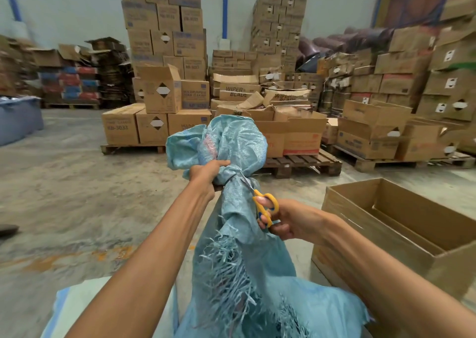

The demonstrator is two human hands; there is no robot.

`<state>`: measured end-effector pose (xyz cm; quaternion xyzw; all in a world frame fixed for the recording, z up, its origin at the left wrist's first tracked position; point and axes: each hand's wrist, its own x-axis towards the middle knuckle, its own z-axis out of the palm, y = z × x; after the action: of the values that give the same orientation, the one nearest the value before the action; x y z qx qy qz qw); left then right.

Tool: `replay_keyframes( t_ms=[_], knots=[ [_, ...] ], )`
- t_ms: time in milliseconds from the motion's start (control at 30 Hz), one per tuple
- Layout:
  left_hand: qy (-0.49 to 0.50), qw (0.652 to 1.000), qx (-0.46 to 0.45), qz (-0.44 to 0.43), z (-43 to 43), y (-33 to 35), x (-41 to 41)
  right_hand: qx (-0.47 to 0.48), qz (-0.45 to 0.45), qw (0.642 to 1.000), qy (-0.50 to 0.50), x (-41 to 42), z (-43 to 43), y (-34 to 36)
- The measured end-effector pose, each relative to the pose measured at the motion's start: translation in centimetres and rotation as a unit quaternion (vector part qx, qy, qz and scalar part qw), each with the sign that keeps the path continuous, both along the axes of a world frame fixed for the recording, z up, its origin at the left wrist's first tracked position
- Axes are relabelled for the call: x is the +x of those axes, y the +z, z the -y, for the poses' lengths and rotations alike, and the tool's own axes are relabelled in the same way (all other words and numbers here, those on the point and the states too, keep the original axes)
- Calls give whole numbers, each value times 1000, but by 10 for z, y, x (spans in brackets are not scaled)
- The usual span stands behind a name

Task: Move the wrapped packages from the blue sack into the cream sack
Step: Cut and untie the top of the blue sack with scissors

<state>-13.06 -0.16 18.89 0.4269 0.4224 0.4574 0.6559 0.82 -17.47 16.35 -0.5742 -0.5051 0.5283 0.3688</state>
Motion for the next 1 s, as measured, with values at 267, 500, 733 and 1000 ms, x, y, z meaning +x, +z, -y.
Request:
replay_keyframes(
  t_ms=[267, 500, 733, 1000],
  knots=[
    [-42, 998, -43, 14, 0, -1, 1, 11, 7, 1000, -5, -1, 4, -2],
    [-66, 997, -47, 14, 2, 0, 2, 59, 43, 996, -51, -7, 1, 0],
    [-130, 989, -67, 14, 5, -3, 4, 101, 110, 985, -88, -6, 1, -3],
    [-127, 989, -78, 8, 9, -3, 5, 103, 115, 985, -79, -3, 4, -5]
  ],
)
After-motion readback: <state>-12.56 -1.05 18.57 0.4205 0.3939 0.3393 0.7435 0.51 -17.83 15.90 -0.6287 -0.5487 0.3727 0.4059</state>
